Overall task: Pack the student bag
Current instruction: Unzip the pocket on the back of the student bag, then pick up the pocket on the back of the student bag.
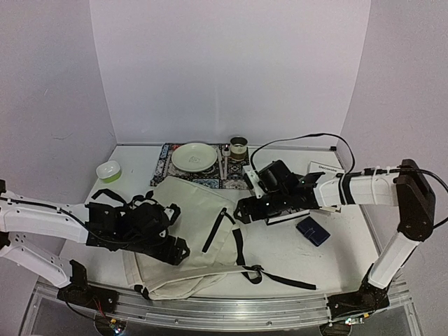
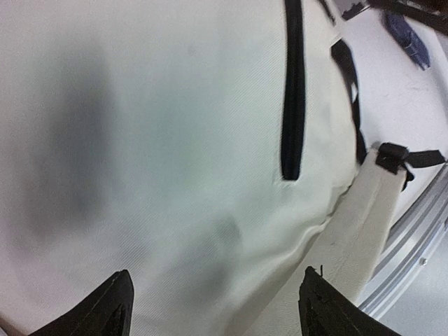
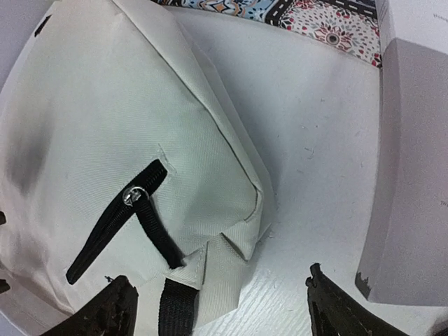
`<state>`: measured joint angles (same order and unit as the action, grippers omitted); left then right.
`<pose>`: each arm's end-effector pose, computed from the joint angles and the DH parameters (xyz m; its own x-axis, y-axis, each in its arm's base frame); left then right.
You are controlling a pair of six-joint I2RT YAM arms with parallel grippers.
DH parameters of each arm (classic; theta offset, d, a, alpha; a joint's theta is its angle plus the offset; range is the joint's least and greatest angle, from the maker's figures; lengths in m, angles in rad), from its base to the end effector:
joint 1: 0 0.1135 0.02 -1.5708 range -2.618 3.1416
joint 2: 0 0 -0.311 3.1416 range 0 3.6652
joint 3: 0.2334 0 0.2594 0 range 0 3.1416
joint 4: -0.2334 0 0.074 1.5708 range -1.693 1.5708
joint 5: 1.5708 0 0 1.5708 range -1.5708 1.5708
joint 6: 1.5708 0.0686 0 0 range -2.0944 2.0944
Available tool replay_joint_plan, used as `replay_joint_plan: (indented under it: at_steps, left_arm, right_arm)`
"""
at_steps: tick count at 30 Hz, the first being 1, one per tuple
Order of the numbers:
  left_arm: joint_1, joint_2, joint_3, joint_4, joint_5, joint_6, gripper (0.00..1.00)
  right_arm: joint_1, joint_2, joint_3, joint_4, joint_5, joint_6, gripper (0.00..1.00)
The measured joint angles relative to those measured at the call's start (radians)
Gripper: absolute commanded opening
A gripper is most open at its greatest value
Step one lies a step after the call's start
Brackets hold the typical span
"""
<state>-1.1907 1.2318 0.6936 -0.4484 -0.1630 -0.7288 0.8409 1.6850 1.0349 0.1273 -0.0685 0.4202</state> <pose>0.1002 -0.2208 0.2108 -0.8190 0.2787 -0.5016 0.4527 0.8510 -0.2663 0.2739 0.3132 0.2464 -0.6234 -0.0864 -0.7771 -0.5791 0.7188 0.3847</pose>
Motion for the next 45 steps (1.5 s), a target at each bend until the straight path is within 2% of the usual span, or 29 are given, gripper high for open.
replay_joint_plan:
  at_steps: [11,14,16,18,21,23,25,28,32,39,45]
  left_arm:
    - [0.011,0.204,0.213,-0.006,-0.143,0.114,0.96]
    - [0.034,0.261,0.243,-0.006,-0.167,0.136,0.96]
    - [0.048,0.299,0.262,-0.007,-0.182,0.153,0.96]
    - [0.06,0.336,0.281,-0.008,-0.191,0.164,0.96]
    - [0.064,0.383,0.312,-0.014,-0.198,0.182,0.97]
    - [0.064,0.407,0.328,-0.015,-0.2,0.19,0.96]
    - [0.064,0.426,0.342,-0.016,-0.199,0.199,0.96]
    - [0.066,0.451,0.366,-0.015,-0.195,0.207,0.96]
    - [0.066,0.473,0.405,-0.015,-0.181,0.214,0.97]
    - [0.066,0.566,0.488,-0.012,-0.18,0.236,0.99]
    - [0.059,0.634,0.543,-0.04,-0.245,0.239,0.93]
  right_arm:
    - [-0.001,0.064,-0.113,0.231,-0.079,0.22,0.97]
    - [-0.001,0.111,-0.123,0.295,-0.112,0.263,0.96]
    - [-0.001,0.143,-0.126,0.328,-0.129,0.284,0.91]
    - [-0.001,0.168,-0.128,0.354,-0.138,0.295,0.81]
    - [-0.001,0.185,-0.131,0.388,-0.153,0.311,0.56]
    - [-0.001,0.194,-0.132,0.401,-0.155,0.312,0.43]
    - [-0.003,0.201,-0.137,0.412,-0.157,0.317,0.34]
    - [-0.003,0.201,-0.146,0.425,-0.16,0.31,0.25]
    - [-0.003,0.201,-0.148,0.433,-0.168,0.304,0.19]
    - [-0.003,0.201,-0.148,0.438,-0.175,0.301,0.19]
    - [-0.003,0.201,-0.154,0.445,-0.176,0.299,0.19]
